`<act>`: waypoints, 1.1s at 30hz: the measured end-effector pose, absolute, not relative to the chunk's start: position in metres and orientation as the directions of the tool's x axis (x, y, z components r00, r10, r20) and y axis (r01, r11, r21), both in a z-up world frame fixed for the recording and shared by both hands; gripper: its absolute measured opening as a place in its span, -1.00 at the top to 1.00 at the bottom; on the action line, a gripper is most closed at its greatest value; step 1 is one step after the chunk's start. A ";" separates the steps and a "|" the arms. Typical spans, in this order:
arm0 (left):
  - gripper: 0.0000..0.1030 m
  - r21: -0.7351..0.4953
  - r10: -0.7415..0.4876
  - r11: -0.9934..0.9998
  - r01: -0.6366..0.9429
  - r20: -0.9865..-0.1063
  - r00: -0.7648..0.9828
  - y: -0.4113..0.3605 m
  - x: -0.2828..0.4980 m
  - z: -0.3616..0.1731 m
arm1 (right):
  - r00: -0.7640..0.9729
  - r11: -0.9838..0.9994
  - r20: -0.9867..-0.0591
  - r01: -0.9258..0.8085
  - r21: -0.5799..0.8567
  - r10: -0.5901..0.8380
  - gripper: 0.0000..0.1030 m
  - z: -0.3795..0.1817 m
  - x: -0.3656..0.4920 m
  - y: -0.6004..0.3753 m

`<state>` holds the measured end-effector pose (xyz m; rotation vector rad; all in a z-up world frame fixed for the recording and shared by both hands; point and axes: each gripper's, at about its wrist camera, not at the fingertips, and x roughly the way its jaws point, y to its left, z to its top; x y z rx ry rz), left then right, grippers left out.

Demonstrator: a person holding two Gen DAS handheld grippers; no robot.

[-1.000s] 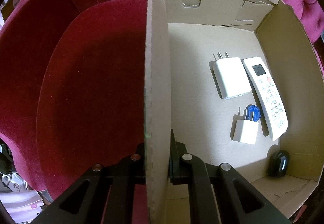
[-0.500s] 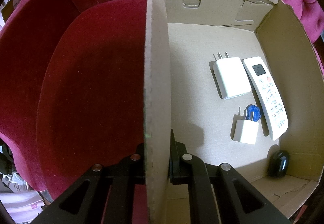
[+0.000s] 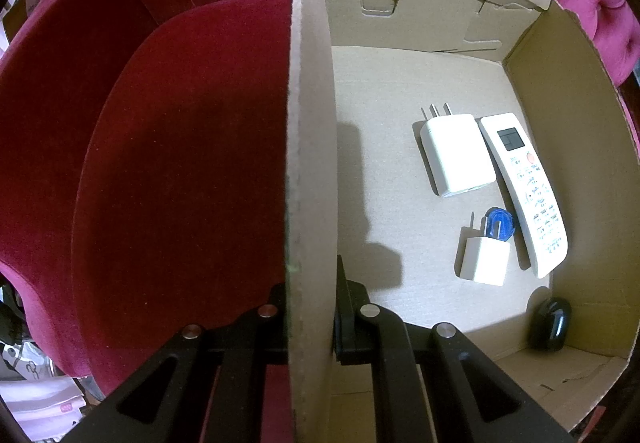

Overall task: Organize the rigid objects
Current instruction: 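Carry the OSM bottle into the box with the right gripper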

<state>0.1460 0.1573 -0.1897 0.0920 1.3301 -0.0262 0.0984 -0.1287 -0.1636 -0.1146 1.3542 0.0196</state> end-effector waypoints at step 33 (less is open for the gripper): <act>0.80 0.050 0.031 0.996 0.072 -0.971 0.239 0.159 0.146 -0.188 | 0.292 0.985 -0.956 -0.160 -0.066 -0.017 0.48 -0.093 0.141 -0.062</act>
